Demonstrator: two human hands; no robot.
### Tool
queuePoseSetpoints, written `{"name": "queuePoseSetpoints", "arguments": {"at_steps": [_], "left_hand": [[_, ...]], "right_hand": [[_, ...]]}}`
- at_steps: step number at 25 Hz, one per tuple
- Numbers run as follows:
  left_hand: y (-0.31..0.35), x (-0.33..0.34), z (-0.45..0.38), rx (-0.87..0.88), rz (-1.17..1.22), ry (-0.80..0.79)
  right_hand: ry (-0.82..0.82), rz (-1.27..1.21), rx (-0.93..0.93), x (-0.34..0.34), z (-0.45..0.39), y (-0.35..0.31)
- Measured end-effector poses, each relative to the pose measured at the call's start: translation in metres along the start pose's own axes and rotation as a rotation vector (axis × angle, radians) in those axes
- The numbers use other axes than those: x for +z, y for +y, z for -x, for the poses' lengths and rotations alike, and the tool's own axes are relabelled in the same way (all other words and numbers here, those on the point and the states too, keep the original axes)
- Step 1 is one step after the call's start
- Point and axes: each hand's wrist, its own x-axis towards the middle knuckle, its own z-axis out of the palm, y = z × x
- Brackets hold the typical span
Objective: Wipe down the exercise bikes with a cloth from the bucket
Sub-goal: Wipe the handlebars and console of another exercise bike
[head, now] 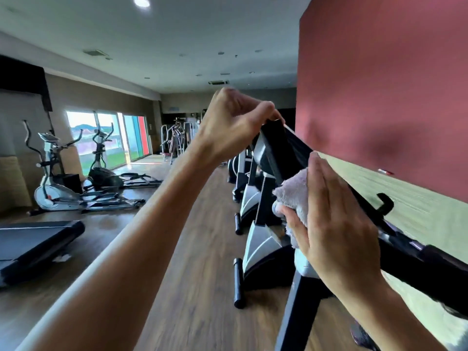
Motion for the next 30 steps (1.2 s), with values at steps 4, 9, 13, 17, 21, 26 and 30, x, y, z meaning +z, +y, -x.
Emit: {"name": "queuePoseSetpoints", "arguments": {"at_steps": [4,9,13,17,21,26,30], "left_hand": [[-0.015,-0.006,-0.010,0.127,0.126,-0.032],[-0.047,0.006,-0.027,0.285,0.379,-0.146],[-0.062,0.018,-0.039,0.388,0.584,-0.212],[-0.082,0.025,-0.048,0.488,0.743,-0.334],[-0.103,0.037,-0.053,0.607,0.999,-0.490],[-0.122,0.064,-0.045,0.756,1.088,-0.522],[-0.122,0.069,-0.051,0.776,1.177,-0.553]], "right_hand": [[0.121,0.216,0.088,0.016,-0.019,-0.030],[0.361,0.560,0.149,0.038,-0.048,-0.064],[0.362,0.790,0.131,0.046,0.004,-0.063],[0.391,0.841,0.228,0.052,-0.038,-0.072],[0.441,0.958,0.175,0.061,-0.081,-0.081],[0.292,0.949,0.285,0.062,-0.008,-0.084],[0.331,1.073,0.232,0.067,-0.057,-0.082]]}}
